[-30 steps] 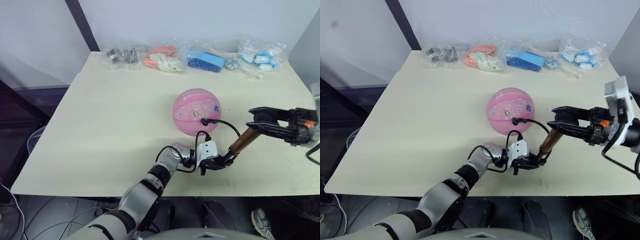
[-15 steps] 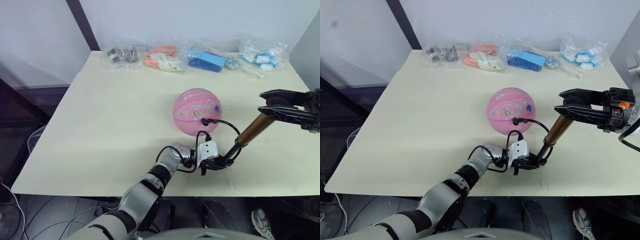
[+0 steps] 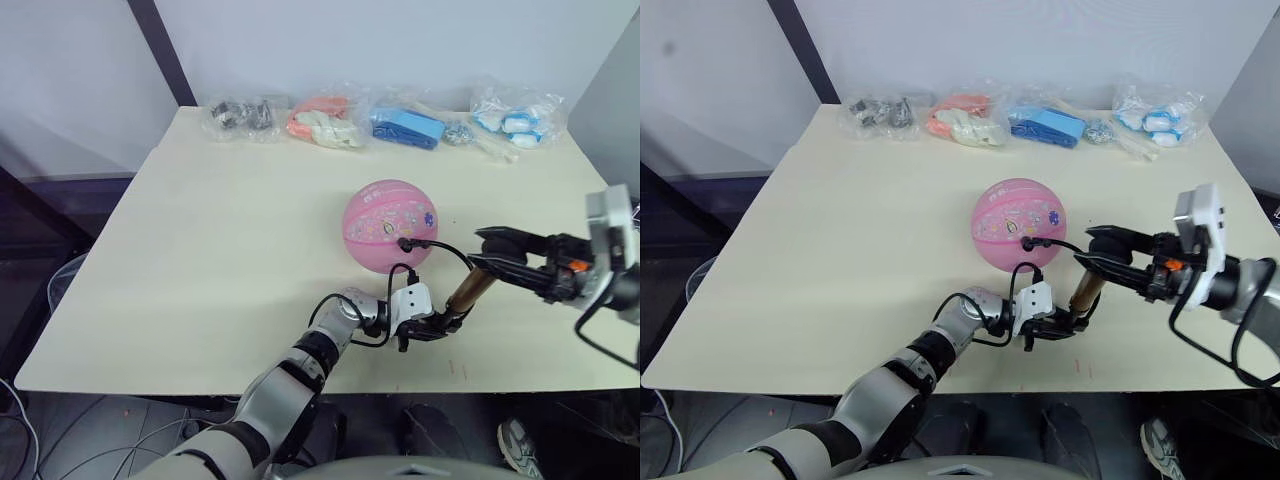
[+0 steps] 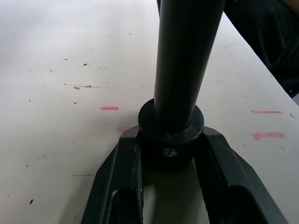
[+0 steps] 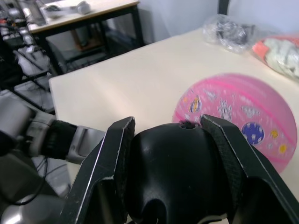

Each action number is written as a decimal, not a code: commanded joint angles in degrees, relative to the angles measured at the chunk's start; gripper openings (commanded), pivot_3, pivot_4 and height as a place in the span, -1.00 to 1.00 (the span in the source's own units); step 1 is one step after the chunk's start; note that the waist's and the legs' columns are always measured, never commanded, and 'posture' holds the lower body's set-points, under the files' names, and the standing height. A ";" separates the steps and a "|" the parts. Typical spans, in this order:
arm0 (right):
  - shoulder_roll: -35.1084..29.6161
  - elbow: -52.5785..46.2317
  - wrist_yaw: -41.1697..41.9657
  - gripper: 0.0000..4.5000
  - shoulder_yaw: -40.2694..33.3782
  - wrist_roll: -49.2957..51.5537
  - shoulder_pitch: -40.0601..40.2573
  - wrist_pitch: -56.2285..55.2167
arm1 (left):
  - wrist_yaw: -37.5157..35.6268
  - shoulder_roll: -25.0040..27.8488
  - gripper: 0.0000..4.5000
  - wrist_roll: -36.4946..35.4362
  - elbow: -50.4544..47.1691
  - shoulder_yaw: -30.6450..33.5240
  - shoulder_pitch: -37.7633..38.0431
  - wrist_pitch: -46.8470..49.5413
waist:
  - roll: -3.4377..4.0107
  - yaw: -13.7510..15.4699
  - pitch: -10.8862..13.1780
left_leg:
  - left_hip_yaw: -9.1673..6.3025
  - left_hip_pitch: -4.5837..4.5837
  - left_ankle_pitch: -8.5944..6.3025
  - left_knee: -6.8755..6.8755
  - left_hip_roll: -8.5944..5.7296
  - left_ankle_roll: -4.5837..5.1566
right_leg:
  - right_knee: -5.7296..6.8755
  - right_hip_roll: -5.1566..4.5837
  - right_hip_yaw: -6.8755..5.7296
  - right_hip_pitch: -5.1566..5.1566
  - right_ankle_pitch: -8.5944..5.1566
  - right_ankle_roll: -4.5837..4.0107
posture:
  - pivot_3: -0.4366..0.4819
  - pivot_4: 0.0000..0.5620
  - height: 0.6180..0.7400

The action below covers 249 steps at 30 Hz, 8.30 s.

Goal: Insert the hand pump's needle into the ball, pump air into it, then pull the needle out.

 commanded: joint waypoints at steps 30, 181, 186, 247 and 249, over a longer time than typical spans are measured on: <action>8.34 9.26 -0.16 -0.23 13.20 -18.68 6.93 -9.87 | -1.97 2.27 0.98 -1.15 1.04 1.46 2.54 3.35 | -0.10 -0.06 -0.39 | -0.22 0.17 0.01 0.00 -0.02 -0.03 | -0.01 0.07 -0.08 0.18 -0.13 0.19 | -0.05 -0.47 1.00; 11.61 -6.45 6.56 0.97 -16.44 -6.43 19.14 -16.60 | -26.59 41.13 1.00 -41.51 -54.73 24.33 11.48 25.57 | 1.41 -1.31 2.04 | 0.06 -1.18 0.44 0.39 -0.28 -0.68 | 1.04 -0.10 0.33 -1.50 0.14 -0.37 | -0.05 -0.47 1.00; 14.94 -9.03 6.56 0.97 -15.80 -7.04 23.08 -19.70 | -23.14 39.25 1.00 -39.89 -50.80 23.93 6.22 26.08 | 1.40 -1.36 2.03 | 0.03 -1.09 0.52 0.39 -0.25 -0.78 | 1.13 -0.02 0.33 -1.48 0.18 -0.43 | -0.05 -0.47 1.00; 9.16 -11.35 -12.79 0.97 17.37 -41.27 -2.92 -10.52 | -5.74 16.02 1.00 -14.41 -4.05 15.79 -22.21 17.15 | 0.80 -1.12 1.59 | -0.06 -1.16 0.53 0.90 -0.37 -0.79 | 1.29 0.01 0.25 -1.37 0.18 -0.40 | -0.05 -0.47 1.00; 8.02 -10.57 -12.89 0.97 20.50 -44.17 -6.90 -8.46 | -4.88 15.88 1.00 -14.19 -4.26 15.67 -21.93 17.59 | 0.76 -1.10 1.55 | -0.06 -1.16 0.53 0.91 -0.39 -0.79 | 1.29 -0.01 0.24 -1.37 0.18 -0.40 | -0.05 -0.47 1.00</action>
